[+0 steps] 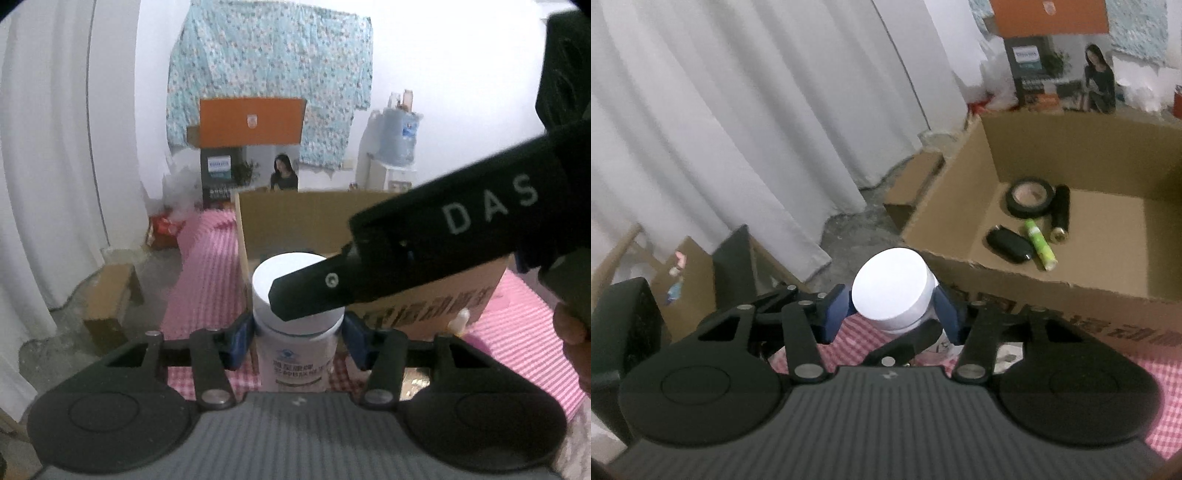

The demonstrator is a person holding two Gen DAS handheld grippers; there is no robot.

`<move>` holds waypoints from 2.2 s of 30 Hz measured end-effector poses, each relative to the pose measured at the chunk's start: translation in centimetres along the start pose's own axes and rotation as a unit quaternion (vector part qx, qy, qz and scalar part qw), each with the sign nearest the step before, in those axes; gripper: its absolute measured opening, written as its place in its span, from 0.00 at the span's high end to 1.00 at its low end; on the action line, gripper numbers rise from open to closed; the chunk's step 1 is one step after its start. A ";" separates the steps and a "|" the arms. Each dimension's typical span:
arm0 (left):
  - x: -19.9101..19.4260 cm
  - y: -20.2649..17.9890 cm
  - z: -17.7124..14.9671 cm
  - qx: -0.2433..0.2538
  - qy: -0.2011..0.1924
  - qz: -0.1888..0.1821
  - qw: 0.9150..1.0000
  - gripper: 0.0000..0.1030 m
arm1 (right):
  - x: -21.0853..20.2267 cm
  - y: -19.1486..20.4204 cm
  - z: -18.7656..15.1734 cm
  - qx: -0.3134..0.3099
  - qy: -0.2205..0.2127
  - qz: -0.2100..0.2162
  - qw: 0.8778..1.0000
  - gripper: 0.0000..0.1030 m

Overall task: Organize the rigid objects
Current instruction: 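Carry the white jar into the cardboard box with the right gripper, then open the right gripper to set the white jar in the box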

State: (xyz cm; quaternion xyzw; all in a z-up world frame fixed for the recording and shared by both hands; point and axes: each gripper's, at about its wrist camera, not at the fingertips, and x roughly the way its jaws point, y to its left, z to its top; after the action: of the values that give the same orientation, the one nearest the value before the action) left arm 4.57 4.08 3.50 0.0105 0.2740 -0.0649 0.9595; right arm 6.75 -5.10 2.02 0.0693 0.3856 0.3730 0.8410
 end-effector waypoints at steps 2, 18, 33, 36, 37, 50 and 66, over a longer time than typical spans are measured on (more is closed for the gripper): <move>-1.2 0.0 0.8 0.002 -0.012 0.002 1.000 0.48 | -1.3 0.8 0.5 -0.006 -0.015 0.009 1.000 0.50; 2.3 -4.2 12.7 0.050 -0.056 -0.070 0.995 0.48 | -9.8 -3.6 10.0 0.003 -0.105 -0.012 0.994 0.49; 20.1 -5.6 15.3 0.054 0.065 -0.101 0.991 0.48 | -2.8 -20.2 13.6 0.111 -0.053 -0.034 0.992 0.49; 22.2 -5.4 15.1 0.057 0.088 -0.093 0.990 0.48 | -0.6 -22.2 13.5 0.129 -0.039 -0.028 0.990 0.49; 23.0 -5.4 15.0 0.058 0.095 -0.091 0.990 0.48 | 0.1 -22.9 13.4 0.135 -0.035 -0.027 0.990 0.49; 26.0 -5.3 13.7 0.078 0.144 -0.074 0.984 0.48 | 5.8 -25.1 13.6 0.137 0.001 -0.035 0.990 0.47; 22.7 -4.9 14.1 0.073 0.132 -0.089 0.985 0.25 | 2.8 -23.4 13.1 0.129 -0.036 -0.044 0.990 0.30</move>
State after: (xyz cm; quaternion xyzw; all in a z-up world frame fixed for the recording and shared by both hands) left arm 30.44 -4.23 3.53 0.0642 0.3923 -0.1680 0.9021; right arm 30.57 -17.58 -0.01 0.1738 0.4030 0.2802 0.8537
